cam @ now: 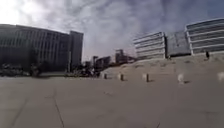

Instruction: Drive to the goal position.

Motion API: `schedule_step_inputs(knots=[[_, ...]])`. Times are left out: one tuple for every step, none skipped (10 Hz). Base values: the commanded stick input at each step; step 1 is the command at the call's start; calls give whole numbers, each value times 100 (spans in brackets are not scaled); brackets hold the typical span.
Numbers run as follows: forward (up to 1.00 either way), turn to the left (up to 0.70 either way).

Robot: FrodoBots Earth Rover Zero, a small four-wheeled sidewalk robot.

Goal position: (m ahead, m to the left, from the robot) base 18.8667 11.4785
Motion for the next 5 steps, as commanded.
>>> schedule_step_inputs(knots=[[70, -26], [70, -28], [70, -30], [70, -30], [70, -29]])
